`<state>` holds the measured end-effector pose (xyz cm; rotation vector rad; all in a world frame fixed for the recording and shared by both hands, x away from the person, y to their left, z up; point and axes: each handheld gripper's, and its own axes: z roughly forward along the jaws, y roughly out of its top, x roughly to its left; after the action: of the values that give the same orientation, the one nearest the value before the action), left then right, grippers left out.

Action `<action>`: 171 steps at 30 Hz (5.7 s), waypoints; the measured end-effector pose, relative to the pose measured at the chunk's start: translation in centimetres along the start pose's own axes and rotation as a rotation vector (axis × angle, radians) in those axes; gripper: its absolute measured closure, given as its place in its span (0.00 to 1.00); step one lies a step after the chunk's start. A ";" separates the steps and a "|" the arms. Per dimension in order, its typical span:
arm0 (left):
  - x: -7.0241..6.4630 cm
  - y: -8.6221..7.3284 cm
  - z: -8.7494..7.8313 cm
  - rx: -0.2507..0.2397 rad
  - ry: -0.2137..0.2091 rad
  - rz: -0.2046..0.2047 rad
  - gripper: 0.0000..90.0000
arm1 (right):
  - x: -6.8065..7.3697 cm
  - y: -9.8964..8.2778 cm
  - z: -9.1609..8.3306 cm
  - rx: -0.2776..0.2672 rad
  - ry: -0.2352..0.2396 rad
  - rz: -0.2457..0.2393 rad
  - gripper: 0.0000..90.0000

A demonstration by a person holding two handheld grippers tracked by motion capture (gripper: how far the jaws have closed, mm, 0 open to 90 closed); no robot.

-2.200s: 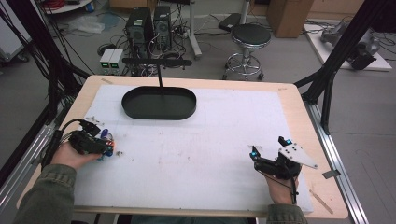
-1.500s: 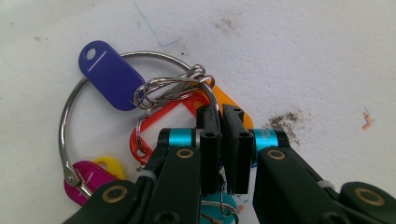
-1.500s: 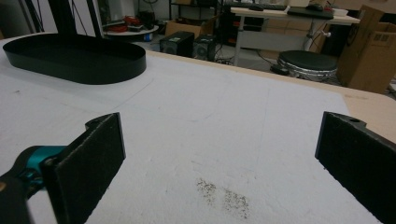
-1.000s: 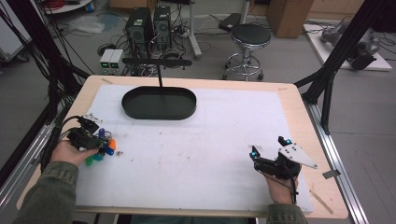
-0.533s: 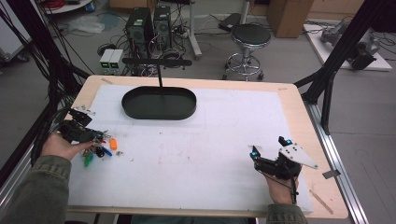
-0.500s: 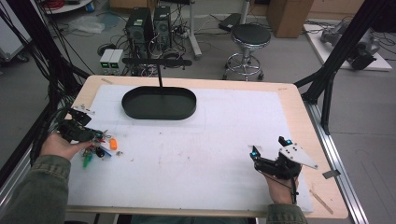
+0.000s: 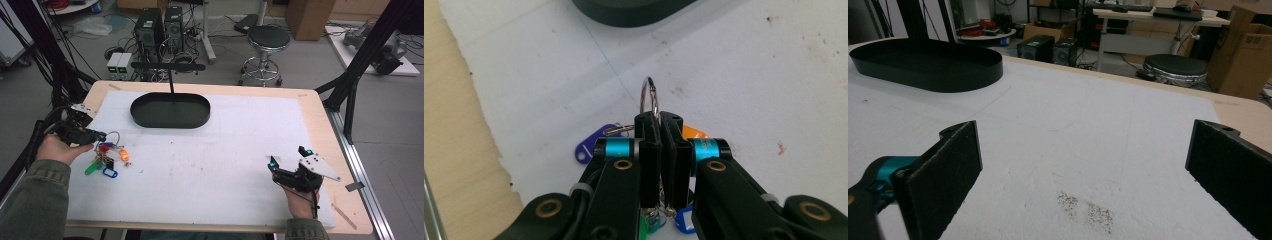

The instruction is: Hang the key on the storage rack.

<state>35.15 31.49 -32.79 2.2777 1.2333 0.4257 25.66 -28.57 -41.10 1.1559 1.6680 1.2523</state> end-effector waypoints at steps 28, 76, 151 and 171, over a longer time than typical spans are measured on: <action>-0.7 3.7 -2.7 -0.067 -0.008 0.041 0.96 | 0.0 0.0 0.0 -0.005 0.000 0.006 0.01; -2.8 14.0 -3.1 -0.136 -0.045 0.125 0.96 | 0.3 0.1 0.0 0.002 0.023 -0.024 0.00; -4.5 24.0 7.5 -0.146 0.021 0.094 0.96 | -0.5 -0.5 -1.3 0.002 0.016 0.028 0.01; -5.4 23.3 7.9 -0.138 -0.132 0.005 0.53 | -0.6 -0.4 -1.2 0.000 0.015 0.027 0.01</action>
<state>52.09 13.99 -26.15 2.1557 1.0989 0.3453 24.63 -29.61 -41.19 1.1747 1.6690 1.2807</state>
